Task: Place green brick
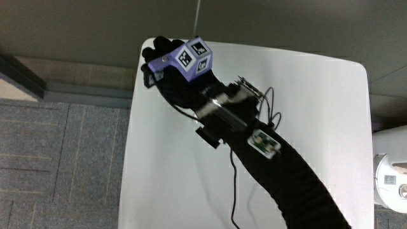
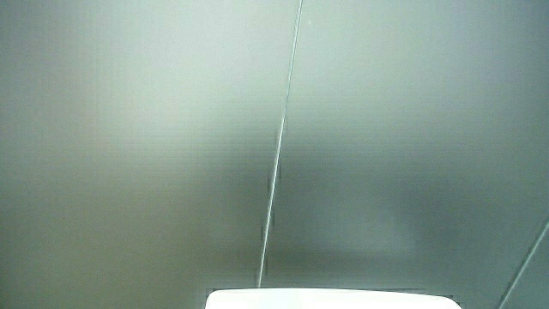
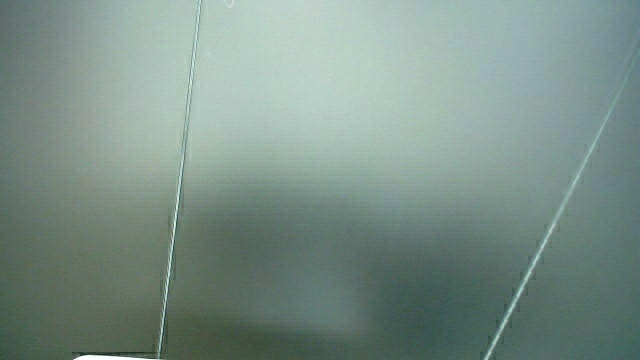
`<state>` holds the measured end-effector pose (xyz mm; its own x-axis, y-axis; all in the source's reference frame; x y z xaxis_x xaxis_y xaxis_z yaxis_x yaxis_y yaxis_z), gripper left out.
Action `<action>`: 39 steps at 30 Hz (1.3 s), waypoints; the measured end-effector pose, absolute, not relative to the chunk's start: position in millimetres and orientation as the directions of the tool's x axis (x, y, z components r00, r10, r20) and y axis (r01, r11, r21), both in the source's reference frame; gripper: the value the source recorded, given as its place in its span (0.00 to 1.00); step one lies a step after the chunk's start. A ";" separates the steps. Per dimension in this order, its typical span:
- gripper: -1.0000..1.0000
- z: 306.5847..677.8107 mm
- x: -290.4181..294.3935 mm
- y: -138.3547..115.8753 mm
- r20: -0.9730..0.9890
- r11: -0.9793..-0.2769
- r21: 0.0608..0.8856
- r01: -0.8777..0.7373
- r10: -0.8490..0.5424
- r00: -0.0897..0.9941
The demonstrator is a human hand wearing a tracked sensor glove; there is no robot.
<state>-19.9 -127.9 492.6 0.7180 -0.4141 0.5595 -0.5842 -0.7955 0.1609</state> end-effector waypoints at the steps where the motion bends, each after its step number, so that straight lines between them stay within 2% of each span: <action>1: 0.50 501.5 -20.4 -131.1 0.556 -0.795 0.174 -0.582 -0.408 0.724; 4: 0.50 507.2 -20.5 -139.5 0.573 -0.805 0.212 -0.554 -0.357 0.738; 11: 0.50 557.0 -13.4 -147.2 0.576 -0.796 0.388 -0.464 -0.184 0.797; 12: 0.50 566.1 -11.6 -147.3 0.598 -0.768 0.427 -0.478 -0.157 0.786; 13: 0.50 568.6 -9.4 -145.5 0.575 -0.775 0.442 -0.452 -0.143 0.806; 19: 0.50 575.3 -2.4 -138.3 0.545 -0.762 0.483 -0.430 -0.123 0.830; 25: 0.50 573.1 4.9 -138.0 0.559 -0.785 0.460 -0.416 -0.108 0.822; 27: 0.50 582.0 7.7 -140.0 0.573 -0.763 0.492 -0.420 -0.080 0.816; 32: 0.40 582.1 11.7 -138.4 0.567 -0.775 0.476 -0.416 -0.092 0.818; 33: 0.38 576.6 13.6 -137.7 0.562 -0.796 0.461 -0.392 -0.080 0.823; 36: 0.31 576.7 14.3 -139.2 0.576 -0.782 0.468 -0.412 -0.084 0.813; 39: 0.25 576.2 17.2 -139.7 0.559 -0.801 0.463 -0.381 -0.070 0.826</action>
<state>17.2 -139.7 576.2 0.8265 -0.0703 0.5586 -0.3807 -0.8006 0.4626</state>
